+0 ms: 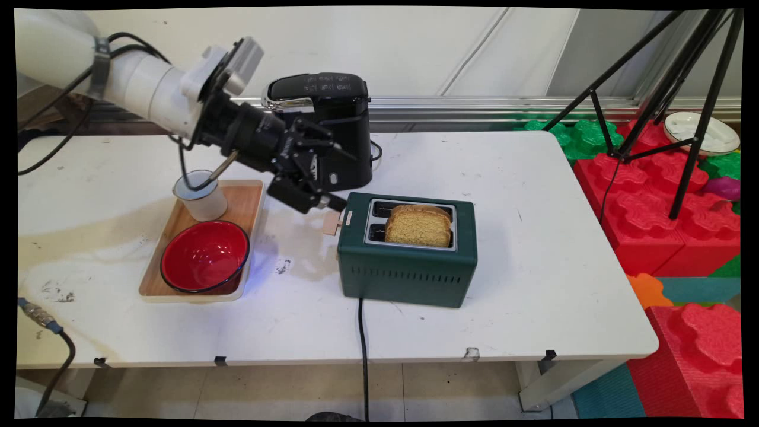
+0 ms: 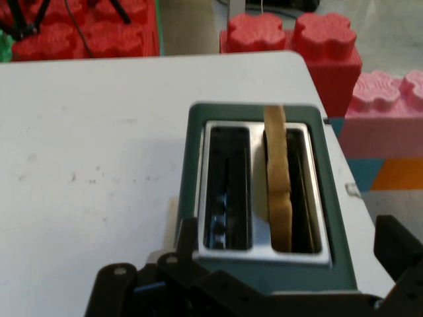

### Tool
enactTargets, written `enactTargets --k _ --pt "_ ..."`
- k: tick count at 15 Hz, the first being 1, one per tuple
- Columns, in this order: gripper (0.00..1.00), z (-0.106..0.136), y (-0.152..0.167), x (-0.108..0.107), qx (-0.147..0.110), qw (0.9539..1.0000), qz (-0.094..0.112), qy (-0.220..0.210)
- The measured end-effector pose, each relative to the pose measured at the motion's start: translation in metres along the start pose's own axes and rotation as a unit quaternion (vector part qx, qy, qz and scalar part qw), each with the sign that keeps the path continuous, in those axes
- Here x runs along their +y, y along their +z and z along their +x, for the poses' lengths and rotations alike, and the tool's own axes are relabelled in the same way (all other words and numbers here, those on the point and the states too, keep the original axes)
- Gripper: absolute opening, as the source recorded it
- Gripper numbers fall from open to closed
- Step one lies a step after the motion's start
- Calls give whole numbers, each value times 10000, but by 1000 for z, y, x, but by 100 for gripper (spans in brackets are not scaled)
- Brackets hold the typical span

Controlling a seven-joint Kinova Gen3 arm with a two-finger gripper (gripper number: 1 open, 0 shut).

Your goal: Press the toaster switch

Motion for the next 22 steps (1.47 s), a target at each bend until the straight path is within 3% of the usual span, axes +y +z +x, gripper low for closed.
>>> enactTargets --k 11,12,22 --pt "100 -29 -19 11 -344 9994 -52 56" --pt "0 -30 -20 11 -358 9993 -50 73" --pt "0 -40 -24 10 -454 9989 -29 130"
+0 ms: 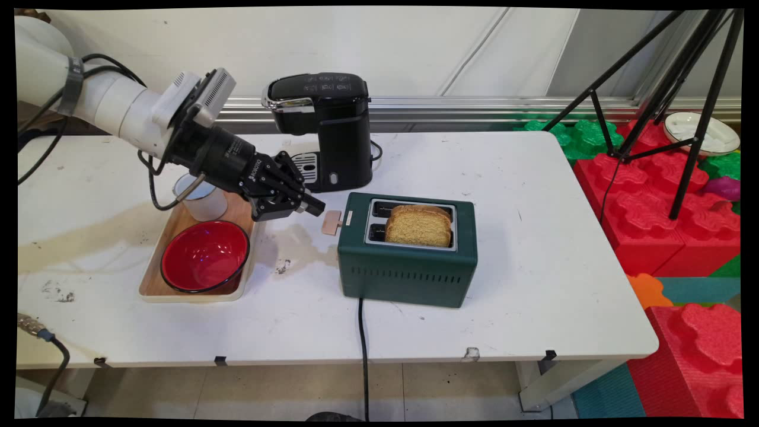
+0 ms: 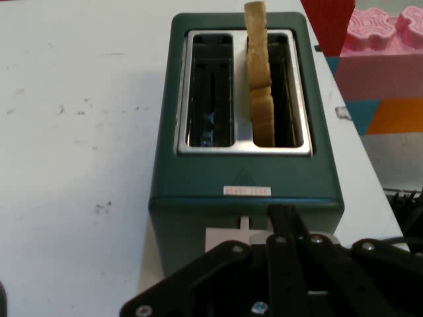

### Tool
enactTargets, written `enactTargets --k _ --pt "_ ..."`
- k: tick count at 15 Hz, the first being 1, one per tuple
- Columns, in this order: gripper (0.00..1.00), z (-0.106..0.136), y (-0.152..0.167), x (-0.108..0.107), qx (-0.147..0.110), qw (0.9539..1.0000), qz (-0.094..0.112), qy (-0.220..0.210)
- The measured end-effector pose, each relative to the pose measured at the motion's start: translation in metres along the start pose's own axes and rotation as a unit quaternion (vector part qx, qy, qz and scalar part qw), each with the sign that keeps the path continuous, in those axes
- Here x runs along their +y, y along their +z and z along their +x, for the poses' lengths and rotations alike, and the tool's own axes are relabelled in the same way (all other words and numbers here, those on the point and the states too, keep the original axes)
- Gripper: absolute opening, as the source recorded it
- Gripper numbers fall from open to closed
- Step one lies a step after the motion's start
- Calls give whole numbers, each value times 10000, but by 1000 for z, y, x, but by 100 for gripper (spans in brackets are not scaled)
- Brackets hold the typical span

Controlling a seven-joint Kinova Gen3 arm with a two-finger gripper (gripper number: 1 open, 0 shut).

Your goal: Press the toaster switch

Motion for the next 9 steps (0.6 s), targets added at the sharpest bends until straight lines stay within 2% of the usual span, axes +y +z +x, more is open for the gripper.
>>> enactTargets --k 9 --pt "0 -9 13 -6 -92 9999 44 -58"
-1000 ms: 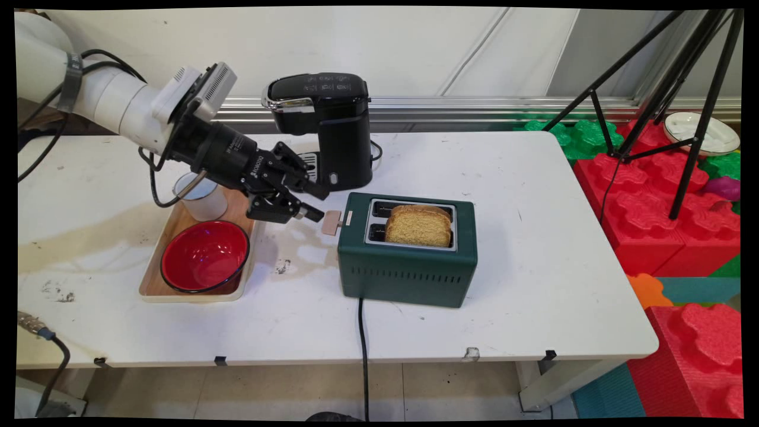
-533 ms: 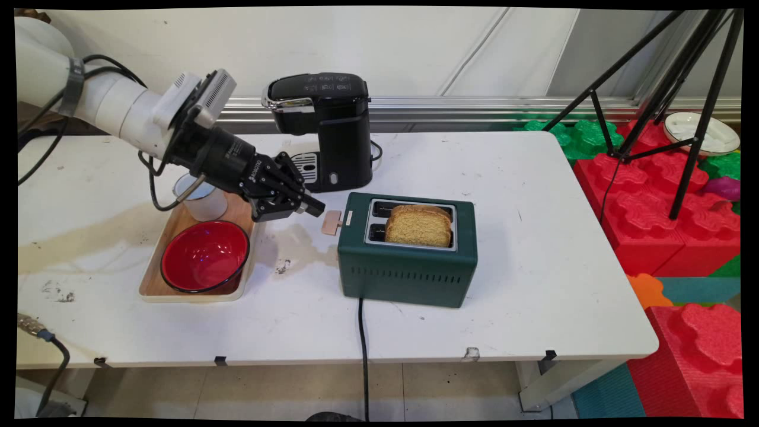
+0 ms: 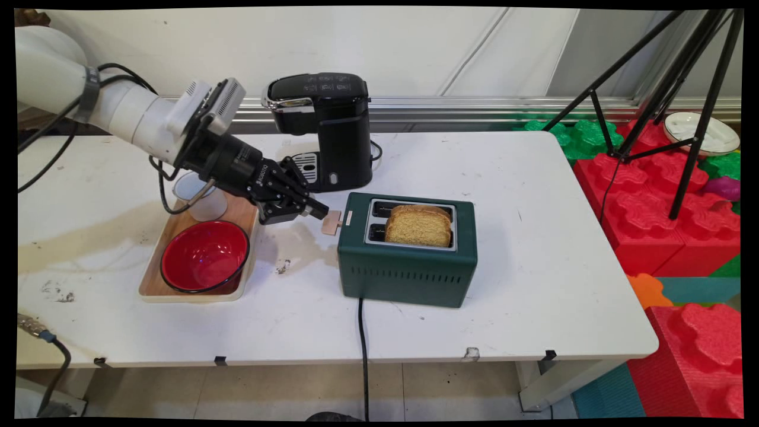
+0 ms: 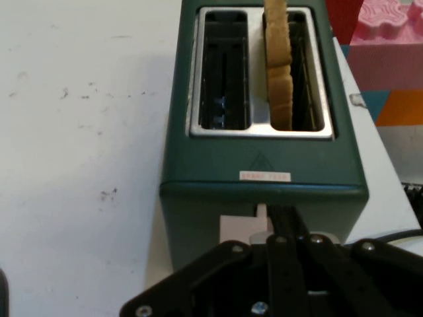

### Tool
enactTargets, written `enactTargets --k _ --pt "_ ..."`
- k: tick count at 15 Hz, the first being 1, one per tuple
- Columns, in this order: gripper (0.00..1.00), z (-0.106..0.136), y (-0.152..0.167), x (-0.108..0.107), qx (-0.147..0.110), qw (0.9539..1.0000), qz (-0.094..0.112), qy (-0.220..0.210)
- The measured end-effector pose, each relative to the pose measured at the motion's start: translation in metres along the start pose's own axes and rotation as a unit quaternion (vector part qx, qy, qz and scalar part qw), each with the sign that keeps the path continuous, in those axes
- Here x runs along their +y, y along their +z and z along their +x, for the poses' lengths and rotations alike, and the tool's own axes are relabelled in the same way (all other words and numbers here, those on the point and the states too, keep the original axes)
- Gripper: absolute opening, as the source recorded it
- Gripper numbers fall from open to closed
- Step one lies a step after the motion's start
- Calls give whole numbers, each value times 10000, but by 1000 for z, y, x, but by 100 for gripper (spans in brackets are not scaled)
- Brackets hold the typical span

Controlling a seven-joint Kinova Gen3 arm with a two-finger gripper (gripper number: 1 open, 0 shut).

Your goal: Press the toaster switch

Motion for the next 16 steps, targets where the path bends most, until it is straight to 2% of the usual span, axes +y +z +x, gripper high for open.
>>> enactTargets --k 16 --pt "0 -12 29 -6 -100 9998 32 -170"
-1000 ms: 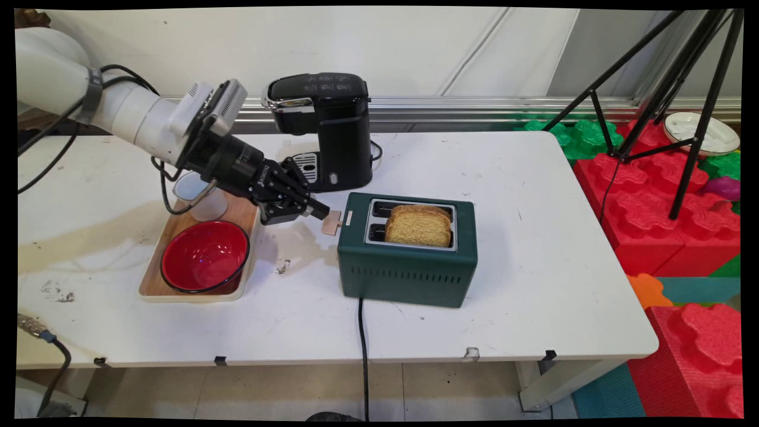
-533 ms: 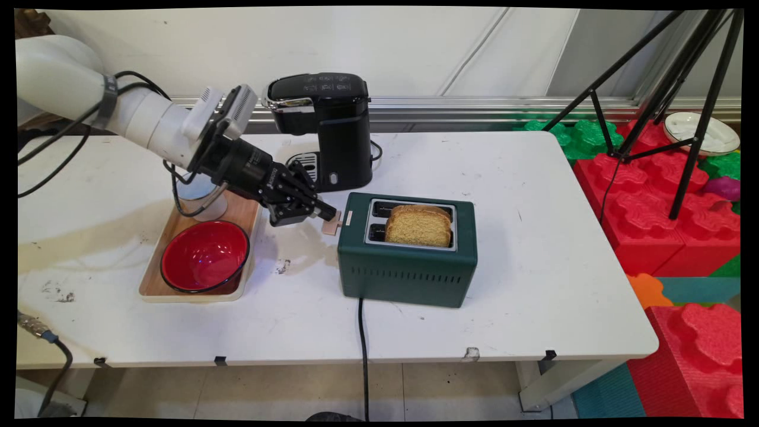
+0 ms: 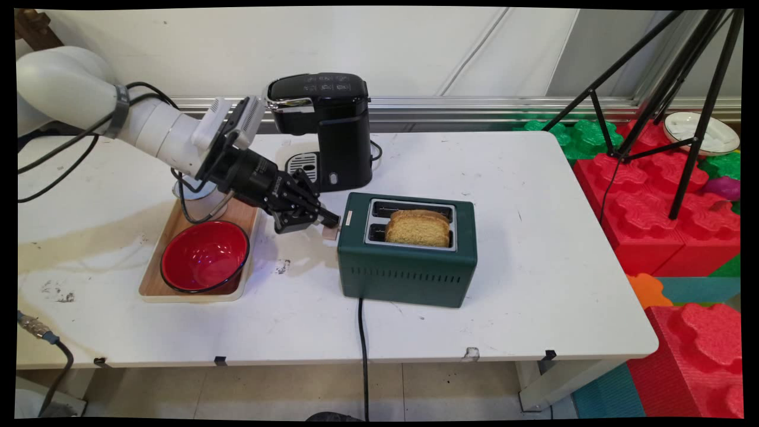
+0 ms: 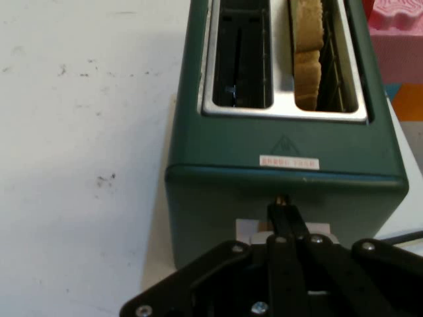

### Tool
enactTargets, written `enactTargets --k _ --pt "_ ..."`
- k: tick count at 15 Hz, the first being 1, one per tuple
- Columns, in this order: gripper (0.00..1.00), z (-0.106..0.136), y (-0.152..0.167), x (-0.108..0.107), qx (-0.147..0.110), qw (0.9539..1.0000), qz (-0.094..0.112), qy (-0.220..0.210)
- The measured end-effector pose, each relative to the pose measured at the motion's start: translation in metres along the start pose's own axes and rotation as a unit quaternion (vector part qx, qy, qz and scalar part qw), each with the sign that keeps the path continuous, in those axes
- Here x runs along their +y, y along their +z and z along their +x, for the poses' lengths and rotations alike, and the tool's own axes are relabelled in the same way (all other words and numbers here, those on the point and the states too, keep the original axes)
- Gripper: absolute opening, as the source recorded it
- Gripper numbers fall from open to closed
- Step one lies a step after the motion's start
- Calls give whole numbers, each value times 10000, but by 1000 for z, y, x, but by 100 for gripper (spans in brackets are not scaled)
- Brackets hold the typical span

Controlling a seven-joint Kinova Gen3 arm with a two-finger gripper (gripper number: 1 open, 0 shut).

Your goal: Press the toaster switch

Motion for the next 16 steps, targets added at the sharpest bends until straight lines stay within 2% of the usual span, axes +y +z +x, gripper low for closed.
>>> enactTargets --k 16 --pt "0 -23 13 -1 -218 9998 0 -25"
